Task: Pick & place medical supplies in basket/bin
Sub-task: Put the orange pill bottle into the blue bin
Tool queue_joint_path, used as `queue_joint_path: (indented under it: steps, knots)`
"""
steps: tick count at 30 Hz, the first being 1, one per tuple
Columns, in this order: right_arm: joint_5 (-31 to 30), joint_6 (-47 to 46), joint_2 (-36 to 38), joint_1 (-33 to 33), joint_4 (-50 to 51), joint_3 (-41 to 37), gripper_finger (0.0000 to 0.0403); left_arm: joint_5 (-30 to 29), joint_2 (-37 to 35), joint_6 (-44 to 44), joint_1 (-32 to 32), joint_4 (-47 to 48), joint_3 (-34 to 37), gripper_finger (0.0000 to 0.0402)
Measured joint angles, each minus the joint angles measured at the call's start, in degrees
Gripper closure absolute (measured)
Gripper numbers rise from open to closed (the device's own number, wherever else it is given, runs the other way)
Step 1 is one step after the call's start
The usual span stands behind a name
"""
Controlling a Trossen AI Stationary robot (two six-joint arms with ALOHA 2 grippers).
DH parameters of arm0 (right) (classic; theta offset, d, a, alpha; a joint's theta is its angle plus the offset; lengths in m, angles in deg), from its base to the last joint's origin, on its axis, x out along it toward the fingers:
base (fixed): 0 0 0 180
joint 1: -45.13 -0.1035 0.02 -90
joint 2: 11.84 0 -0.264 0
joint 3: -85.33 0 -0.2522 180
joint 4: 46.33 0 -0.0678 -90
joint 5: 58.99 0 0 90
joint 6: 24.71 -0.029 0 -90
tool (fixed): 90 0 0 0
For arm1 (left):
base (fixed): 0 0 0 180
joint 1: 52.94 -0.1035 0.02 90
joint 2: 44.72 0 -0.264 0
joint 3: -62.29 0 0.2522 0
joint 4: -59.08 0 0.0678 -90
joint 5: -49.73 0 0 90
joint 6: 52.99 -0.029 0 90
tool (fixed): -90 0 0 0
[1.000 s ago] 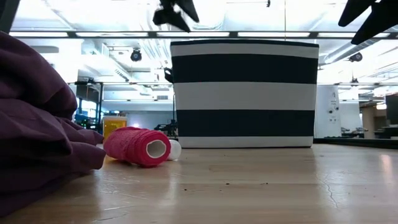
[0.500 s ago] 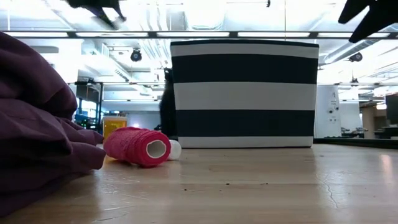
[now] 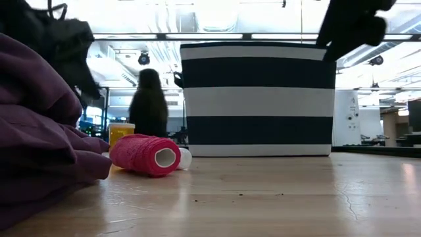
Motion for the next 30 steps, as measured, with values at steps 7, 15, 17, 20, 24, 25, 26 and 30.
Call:
queue_joint_path:
  steps: [7, 15, 17, 20, 24, 25, 26, 30]
  knots:
    - [4.2, 5.9, -4.0, 4.5, -0.4, 2.0, 0.0170, 0.0, 3.8, -9.0, 0.0, -2.1, 3.0, 0.0084]
    - [8.9, 6.3, -7.3, 7.4, -0.4, 2.6, 0.0170, -8.4, 8.5, -11.1, 0.0, -14.9, 8.1, 0.0081]
    - [10.3, 6.0, -7.9, 7.8, -0.4, 2.6, 0.0170, -10.4, 9.5, -8.9, 0.0, -17.2, 10.4, 0.0081]
    - [12.5, 5.9, -8.4, 8.4, -0.4, 2.6, 0.0170, -10.7, 10.6, -8.3, 0.0, -25.0, 13.6, 0.0081]
    - [14.3, 5.4, -8.6, 9.4, -0.2, 2.5, 0.0170, -13.3, 11.9, -10.7, 0.0, -35.4, 16.4, 0.0081]
    - [14.5, 5.4, -8.7, 9.7, -0.3, 2.5, 0.0170, -14.5, 12.3, -11.1, 0.0, -36.5, 16.6, 0.0081]
    - [14.5, 5.3, -8.7, 10.0, -0.2, 2.5, 0.0170, -15.5, 12.7, -11.4, 0.0, -37.2, 16.7, 0.0081]
    - [15.1, 5.3, -8.6, 11.4, -0.1, 2.5, 0.0170, -16.5, 15.6, -11.6, 0.0, -37.9, 16.7, 0.0081]
